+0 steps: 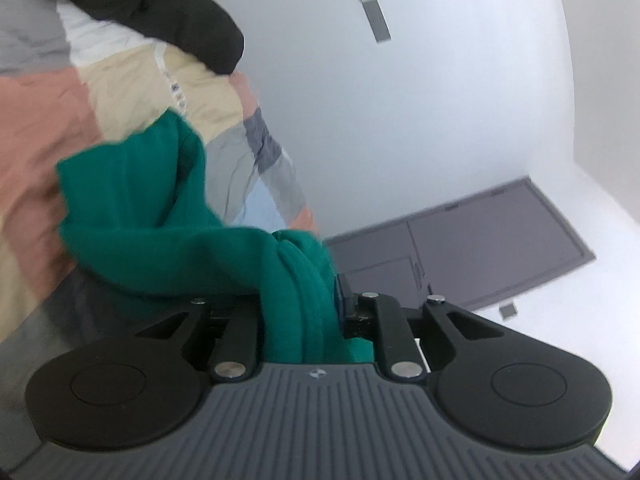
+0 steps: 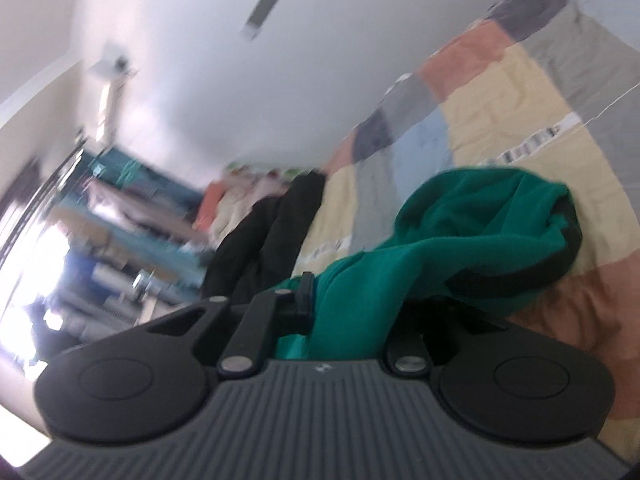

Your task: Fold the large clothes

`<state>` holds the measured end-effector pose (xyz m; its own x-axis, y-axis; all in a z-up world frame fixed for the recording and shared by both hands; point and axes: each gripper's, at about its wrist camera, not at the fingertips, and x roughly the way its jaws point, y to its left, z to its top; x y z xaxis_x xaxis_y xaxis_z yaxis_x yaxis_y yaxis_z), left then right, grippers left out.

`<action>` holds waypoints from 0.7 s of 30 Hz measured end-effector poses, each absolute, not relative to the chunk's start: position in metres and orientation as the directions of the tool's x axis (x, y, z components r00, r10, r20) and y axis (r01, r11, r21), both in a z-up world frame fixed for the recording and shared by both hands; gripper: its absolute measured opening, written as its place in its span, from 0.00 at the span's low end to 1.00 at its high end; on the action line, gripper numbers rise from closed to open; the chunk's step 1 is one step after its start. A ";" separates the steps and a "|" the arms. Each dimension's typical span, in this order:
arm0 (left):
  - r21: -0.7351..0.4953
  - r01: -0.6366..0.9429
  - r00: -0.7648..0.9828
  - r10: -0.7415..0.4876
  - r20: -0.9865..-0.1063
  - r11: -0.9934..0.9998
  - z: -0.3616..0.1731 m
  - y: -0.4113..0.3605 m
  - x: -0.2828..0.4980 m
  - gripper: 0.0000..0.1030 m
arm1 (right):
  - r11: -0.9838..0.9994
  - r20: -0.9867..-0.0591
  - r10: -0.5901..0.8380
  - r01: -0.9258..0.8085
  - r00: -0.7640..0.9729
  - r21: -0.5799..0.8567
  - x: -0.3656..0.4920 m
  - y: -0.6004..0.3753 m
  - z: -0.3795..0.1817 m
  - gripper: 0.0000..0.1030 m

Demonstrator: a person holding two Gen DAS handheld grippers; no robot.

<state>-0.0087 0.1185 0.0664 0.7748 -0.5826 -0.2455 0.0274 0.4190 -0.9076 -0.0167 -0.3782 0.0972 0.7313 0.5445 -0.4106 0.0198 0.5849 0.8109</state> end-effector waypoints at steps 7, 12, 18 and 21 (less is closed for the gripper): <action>-0.883 0.020 0.818 -0.515 -0.255 0.470 0.070 0.109 0.073 0.19 | 0.535 -0.452 0.380 0.207 0.807 0.819 0.067 -0.384 0.064 0.18; -0.860 0.011 0.845 -0.465 -0.265 0.510 0.051 0.099 0.122 0.19 | 0.497 -0.448 0.337 0.248 0.828 0.832 0.105 -0.389 0.034 0.18; -0.844 0.008 0.858 -0.437 -0.269 0.536 0.002 0.103 0.164 0.19 | 0.499 -0.411 0.353 0.202 0.841 0.843 0.126 -0.393 -0.002 0.18; -0.829 0.016 0.855 -0.437 -0.278 0.559 -0.011 0.105 0.180 0.20 | 0.534 -0.382 0.367 0.144 0.848 0.833 0.136 -0.394 -0.020 0.18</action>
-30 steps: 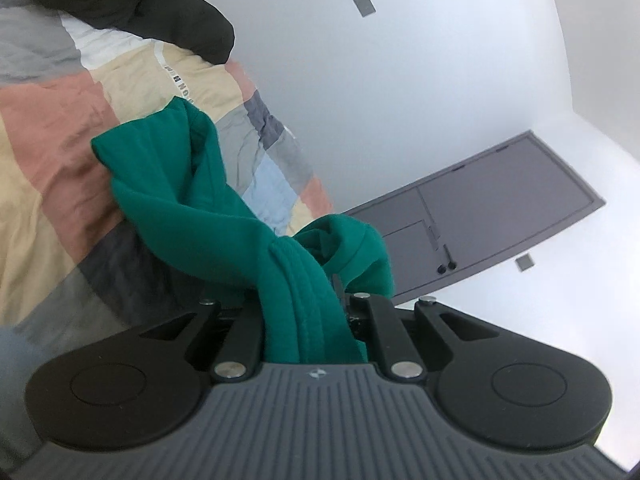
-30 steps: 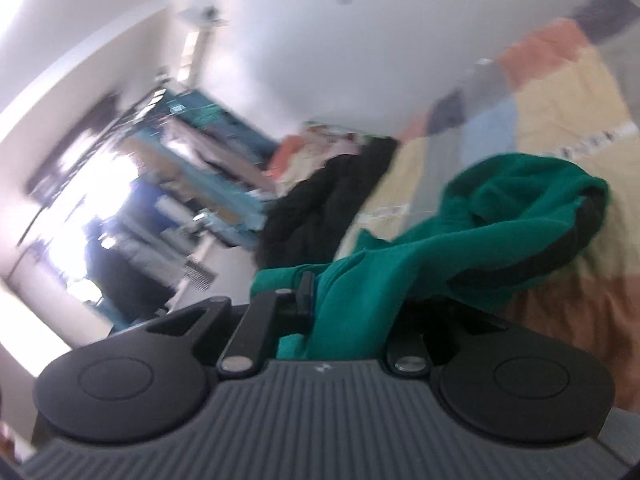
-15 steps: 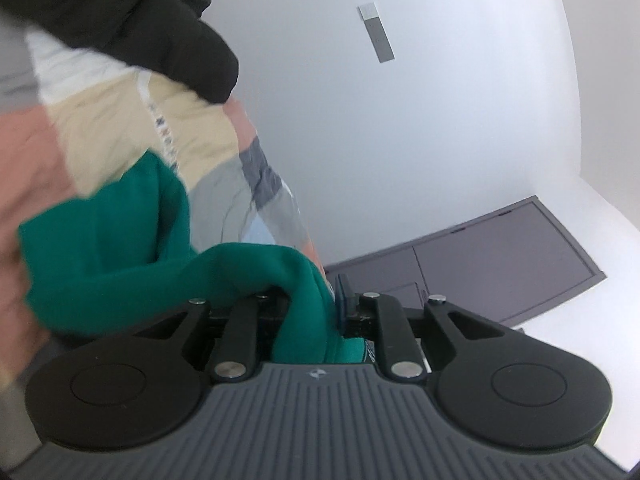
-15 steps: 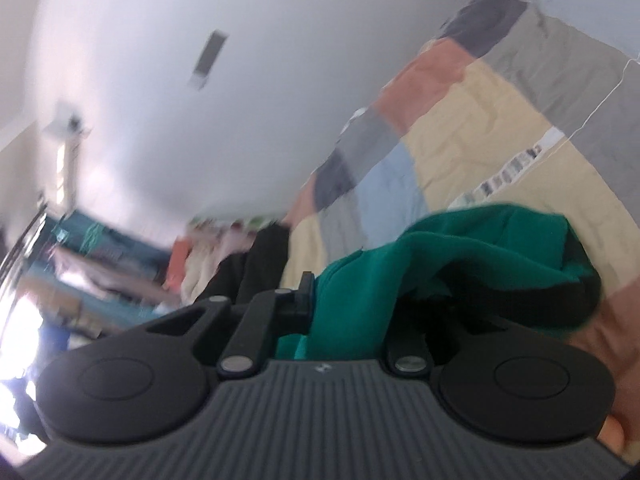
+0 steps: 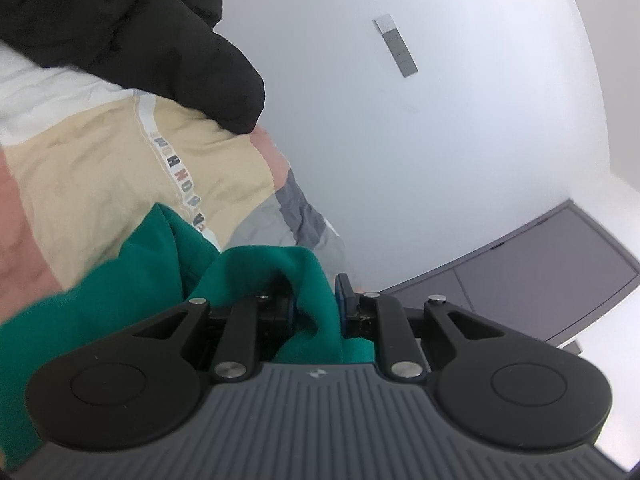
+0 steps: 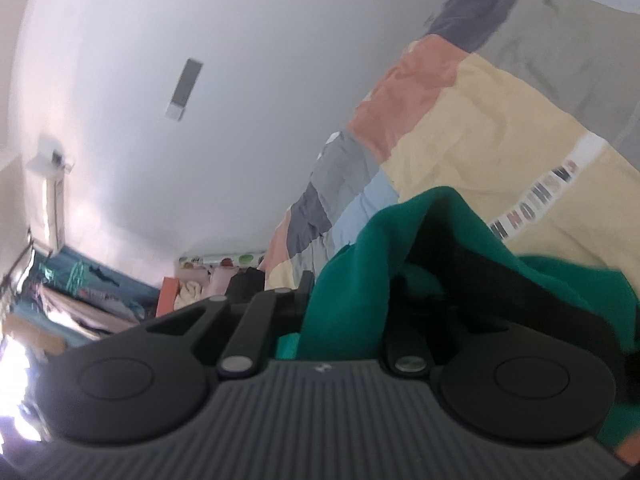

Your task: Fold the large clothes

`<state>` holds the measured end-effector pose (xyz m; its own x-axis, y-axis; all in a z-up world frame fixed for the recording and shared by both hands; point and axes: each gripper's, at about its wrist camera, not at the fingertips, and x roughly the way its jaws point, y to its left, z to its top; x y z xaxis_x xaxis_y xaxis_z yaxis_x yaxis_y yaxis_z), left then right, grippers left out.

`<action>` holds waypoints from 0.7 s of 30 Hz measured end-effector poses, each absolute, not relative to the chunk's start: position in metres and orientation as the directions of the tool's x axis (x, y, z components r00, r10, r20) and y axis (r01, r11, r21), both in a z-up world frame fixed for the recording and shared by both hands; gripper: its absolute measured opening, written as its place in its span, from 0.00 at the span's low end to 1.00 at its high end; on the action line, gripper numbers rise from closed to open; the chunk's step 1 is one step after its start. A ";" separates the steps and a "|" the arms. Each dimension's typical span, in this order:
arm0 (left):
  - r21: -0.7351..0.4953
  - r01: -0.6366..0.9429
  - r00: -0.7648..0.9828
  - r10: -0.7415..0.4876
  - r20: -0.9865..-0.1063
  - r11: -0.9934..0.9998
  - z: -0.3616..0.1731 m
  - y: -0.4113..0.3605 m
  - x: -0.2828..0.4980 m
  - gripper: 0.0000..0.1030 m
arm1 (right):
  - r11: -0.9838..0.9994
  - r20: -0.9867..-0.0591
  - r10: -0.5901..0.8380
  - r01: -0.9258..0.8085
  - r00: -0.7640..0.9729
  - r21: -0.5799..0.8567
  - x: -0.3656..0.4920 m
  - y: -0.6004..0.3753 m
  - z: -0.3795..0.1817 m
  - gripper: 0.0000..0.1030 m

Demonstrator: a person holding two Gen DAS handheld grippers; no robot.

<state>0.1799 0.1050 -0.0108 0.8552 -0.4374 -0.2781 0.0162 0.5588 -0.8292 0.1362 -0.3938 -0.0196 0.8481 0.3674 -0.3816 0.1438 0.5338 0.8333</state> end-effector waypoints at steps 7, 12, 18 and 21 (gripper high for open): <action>-0.796 0.005 0.863 -0.404 -0.302 0.606 -0.032 0.101 0.223 0.20 | 0.535 -0.372 0.372 0.131 0.850 0.835 0.172 -0.397 -0.060 0.18; -0.726 -0.039 0.843 -0.368 -0.392 0.686 -0.057 0.090 0.257 0.20 | 0.495 -0.412 0.401 0.185 0.818 0.849 0.207 -0.403 -0.099 0.18; -0.728 -0.073 0.817 -0.378 -0.435 0.681 -0.084 0.092 0.277 0.20 | 0.447 -0.433 0.421 0.233 0.797 0.864 0.218 -0.404 -0.119 0.18; -0.726 -0.053 0.821 -0.384 -0.422 0.686 -0.080 0.092 0.274 0.24 | 0.467 -0.443 0.416 0.231 0.794 0.853 0.217 -0.401 -0.113 0.18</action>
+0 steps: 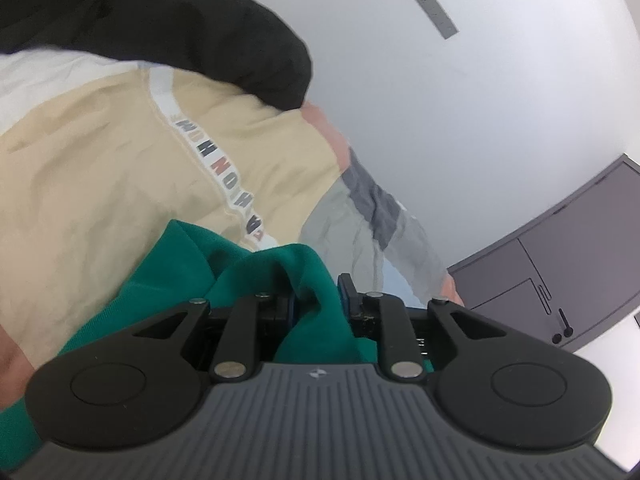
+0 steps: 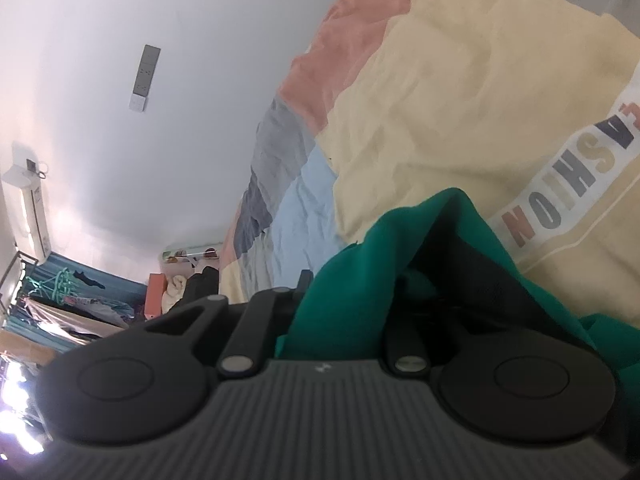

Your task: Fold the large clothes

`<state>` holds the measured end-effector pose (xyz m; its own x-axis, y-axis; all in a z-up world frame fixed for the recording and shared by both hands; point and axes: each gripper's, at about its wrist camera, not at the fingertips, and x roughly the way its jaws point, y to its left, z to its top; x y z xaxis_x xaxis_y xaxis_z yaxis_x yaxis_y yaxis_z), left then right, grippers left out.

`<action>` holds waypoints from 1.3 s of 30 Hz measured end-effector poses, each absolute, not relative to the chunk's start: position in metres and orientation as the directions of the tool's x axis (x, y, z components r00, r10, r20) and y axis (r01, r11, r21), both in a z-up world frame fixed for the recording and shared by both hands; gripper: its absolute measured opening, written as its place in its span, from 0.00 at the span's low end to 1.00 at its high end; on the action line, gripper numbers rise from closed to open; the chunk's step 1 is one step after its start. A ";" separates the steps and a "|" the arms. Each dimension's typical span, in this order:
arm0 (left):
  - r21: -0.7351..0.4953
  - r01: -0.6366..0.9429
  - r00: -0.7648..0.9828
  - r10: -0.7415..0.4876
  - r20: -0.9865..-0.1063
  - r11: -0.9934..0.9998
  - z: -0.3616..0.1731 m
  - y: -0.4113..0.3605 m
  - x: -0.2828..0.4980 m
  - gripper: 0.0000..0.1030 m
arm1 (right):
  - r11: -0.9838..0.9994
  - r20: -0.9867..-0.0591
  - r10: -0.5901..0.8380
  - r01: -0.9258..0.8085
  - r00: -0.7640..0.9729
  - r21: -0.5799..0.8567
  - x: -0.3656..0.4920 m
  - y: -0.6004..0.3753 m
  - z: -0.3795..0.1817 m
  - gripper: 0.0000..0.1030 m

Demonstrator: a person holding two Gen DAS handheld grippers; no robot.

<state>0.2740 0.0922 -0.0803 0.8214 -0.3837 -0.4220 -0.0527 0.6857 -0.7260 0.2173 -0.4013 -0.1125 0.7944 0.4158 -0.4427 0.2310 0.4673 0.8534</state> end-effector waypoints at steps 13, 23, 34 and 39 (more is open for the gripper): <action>-0.686 0.095 0.847 -0.420 -0.325 0.722 -0.025 0.084 0.188 0.81 | 0.672 -0.416 0.379 0.063 0.827 0.737 0.155 -0.380 -0.039 0.71; -0.437 0.190 0.795 -0.399 -0.458 0.879 -0.006 0.033 0.144 0.81 | 0.841 -0.446 0.384 -0.107 0.808 0.530 0.110 -0.332 -0.006 0.70; -0.299 0.087 0.779 -0.252 -0.574 0.950 -0.050 0.010 0.190 0.82 | 0.927 -0.606 0.278 -0.044 0.745 0.372 0.175 -0.309 -0.042 0.49; -0.288 0.025 0.814 -0.187 -0.550 0.957 -0.047 0.024 0.198 0.81 | 0.920 -0.587 0.253 -0.005 0.769 0.391 0.197 -0.326 -0.054 0.49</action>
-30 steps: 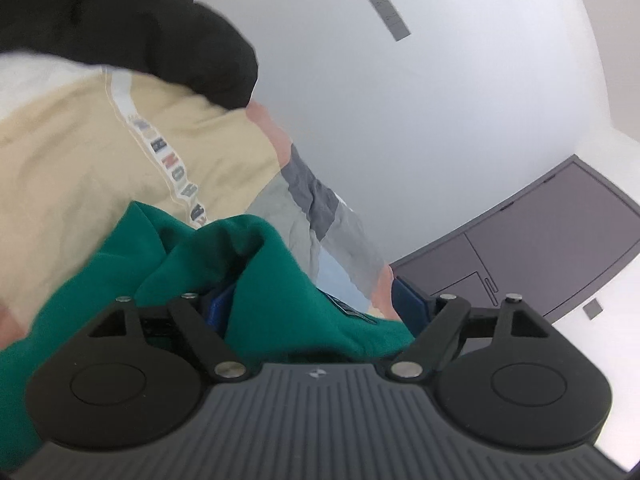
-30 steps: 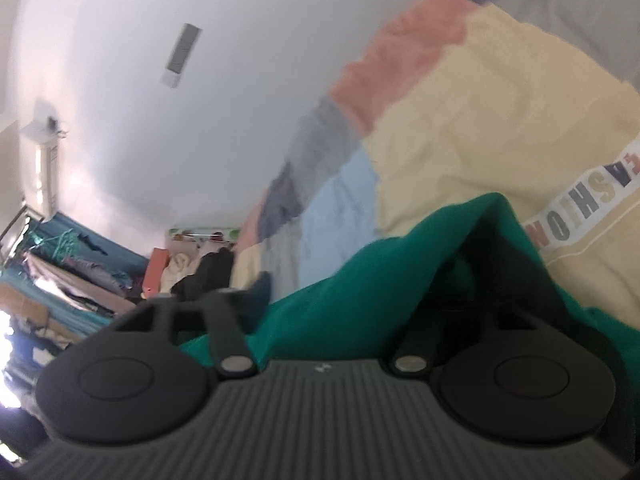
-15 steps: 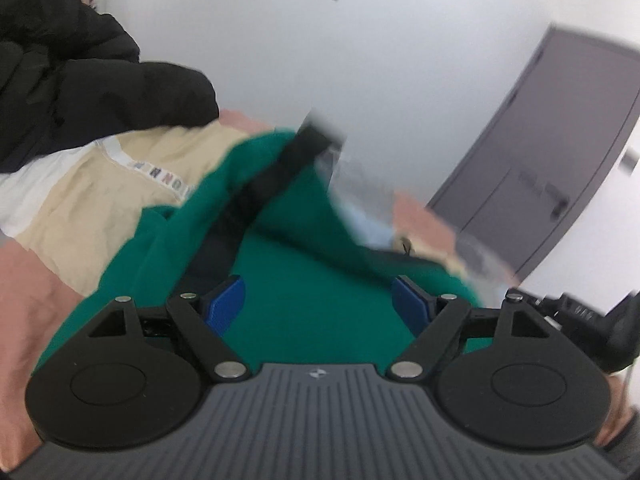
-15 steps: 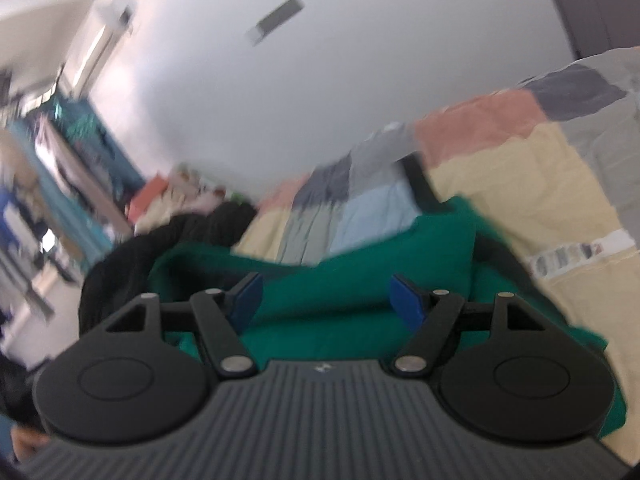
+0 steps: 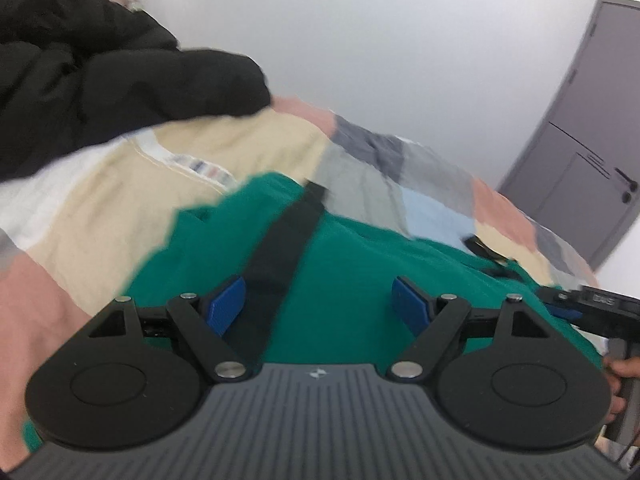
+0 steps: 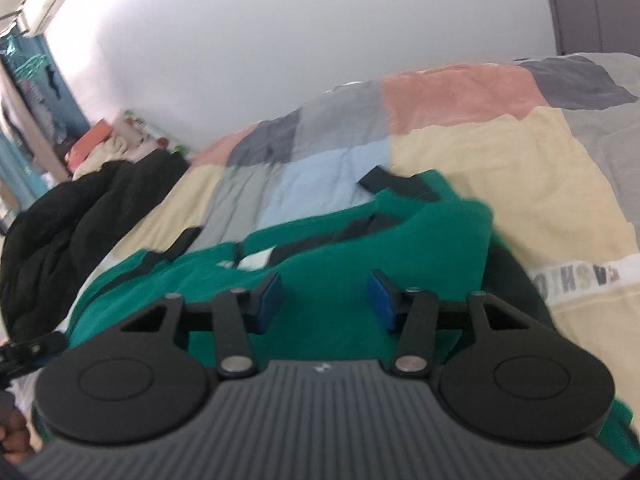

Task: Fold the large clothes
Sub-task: 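Lower the hoodie onto the bed and open both grippers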

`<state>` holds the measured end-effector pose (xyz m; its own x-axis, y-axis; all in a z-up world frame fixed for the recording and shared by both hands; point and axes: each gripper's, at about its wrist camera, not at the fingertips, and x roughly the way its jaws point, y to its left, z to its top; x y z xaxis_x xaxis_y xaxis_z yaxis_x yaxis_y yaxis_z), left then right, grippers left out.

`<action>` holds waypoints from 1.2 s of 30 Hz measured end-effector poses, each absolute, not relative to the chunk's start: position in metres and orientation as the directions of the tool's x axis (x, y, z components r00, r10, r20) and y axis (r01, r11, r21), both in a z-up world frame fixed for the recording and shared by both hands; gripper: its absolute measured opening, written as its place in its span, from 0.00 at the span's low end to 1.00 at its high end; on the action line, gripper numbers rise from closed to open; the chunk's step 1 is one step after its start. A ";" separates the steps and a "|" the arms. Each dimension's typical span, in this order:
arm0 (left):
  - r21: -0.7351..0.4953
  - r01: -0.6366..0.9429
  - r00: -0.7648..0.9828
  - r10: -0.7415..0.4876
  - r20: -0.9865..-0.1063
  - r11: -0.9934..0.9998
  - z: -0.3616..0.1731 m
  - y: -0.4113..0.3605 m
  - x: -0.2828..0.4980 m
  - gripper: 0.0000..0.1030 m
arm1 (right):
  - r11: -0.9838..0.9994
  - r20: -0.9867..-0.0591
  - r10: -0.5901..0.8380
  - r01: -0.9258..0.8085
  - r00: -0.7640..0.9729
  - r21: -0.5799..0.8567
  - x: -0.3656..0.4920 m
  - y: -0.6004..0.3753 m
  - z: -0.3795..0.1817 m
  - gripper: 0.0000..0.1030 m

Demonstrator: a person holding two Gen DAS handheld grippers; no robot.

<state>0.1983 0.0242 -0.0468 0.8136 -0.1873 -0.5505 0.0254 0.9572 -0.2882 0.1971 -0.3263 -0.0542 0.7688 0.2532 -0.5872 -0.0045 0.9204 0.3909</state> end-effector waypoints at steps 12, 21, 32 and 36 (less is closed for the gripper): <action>-0.373 -0.092 0.824 -0.140 -0.548 0.923 -0.055 0.072 0.252 0.76 | 0.882 -0.567 0.079 0.208 0.820 0.423 0.199 -0.400 -0.050 0.51; -0.310 -0.066 0.813 -0.129 -0.568 0.948 -0.062 0.058 0.252 0.59 | 0.923 -0.583 0.198 0.050 0.788 0.381 0.199 -0.375 -0.056 0.38; -0.329 -0.033 0.847 -0.149 -0.511 0.944 -0.047 0.059 0.238 0.10 | 0.947 -0.496 0.242 -0.091 0.834 0.308 0.199 -0.337 -0.023 0.11; -0.418 -0.044 0.872 -0.169 -0.459 0.907 -0.035 0.079 0.225 0.08 | 0.929 -0.346 0.280 -0.162 0.896 0.333 0.209 -0.332 0.018 0.11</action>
